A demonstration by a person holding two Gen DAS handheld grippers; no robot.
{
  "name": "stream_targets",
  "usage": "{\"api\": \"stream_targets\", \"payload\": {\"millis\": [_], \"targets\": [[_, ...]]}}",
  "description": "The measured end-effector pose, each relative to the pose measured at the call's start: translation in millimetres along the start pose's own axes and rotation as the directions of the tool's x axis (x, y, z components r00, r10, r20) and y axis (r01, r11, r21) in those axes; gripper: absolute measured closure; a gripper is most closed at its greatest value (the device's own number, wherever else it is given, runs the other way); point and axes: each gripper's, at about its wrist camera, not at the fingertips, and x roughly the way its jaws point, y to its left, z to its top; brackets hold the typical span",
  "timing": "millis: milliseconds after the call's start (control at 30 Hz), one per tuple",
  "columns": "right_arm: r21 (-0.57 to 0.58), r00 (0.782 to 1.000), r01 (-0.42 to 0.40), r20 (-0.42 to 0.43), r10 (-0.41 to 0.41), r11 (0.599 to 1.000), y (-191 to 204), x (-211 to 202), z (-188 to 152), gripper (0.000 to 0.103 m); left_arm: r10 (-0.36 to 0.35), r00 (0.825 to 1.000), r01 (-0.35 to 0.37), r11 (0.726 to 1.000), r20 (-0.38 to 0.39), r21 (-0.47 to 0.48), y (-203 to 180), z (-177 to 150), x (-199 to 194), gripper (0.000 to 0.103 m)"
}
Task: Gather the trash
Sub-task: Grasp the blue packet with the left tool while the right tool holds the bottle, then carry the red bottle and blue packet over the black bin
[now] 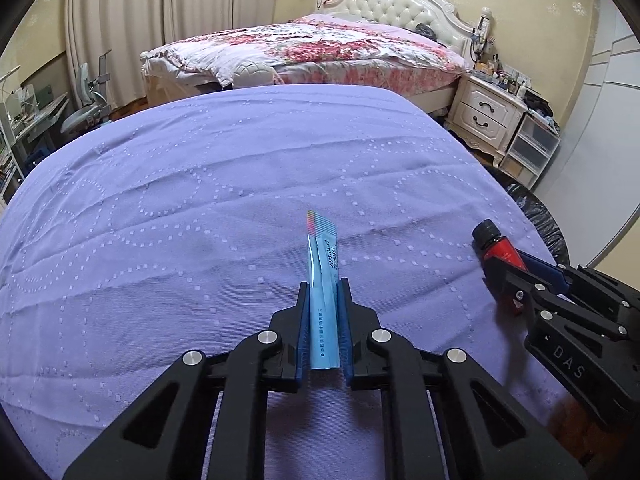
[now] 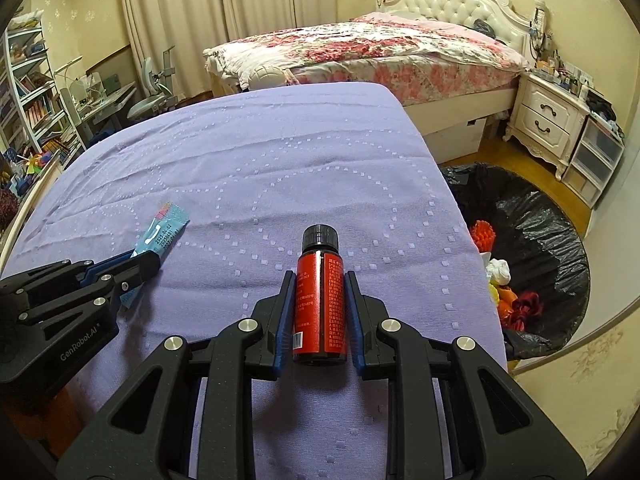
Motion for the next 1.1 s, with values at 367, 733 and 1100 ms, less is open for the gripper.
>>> {"api": "stream_targets", "payload": {"millis": [367, 733, 1100], "targets": [[0.044, 0.998, 0.047, 0.041, -0.049, 0.998, -28, -11, 10, 0.080, -0.049, 0.996, 0.047, 0.998, 0.073, 0.037, -28, 22, -9, 0.089], [0.130, 0.981, 0.152, 0.097, -0.165, 0.980, -87, -23, 29, 0.080, -0.128, 0.985, 0.113, 0.985, 0.115, 0.129, -88, 51, -1, 0.089], [0.229, 0.961, 0.228, 0.106, -0.257, 0.946, -144, -23, 41, 0.080, -0.180, 0.977, 0.155, 0.969, 0.118, 0.194, -147, 80, 23, 0.089]]}}
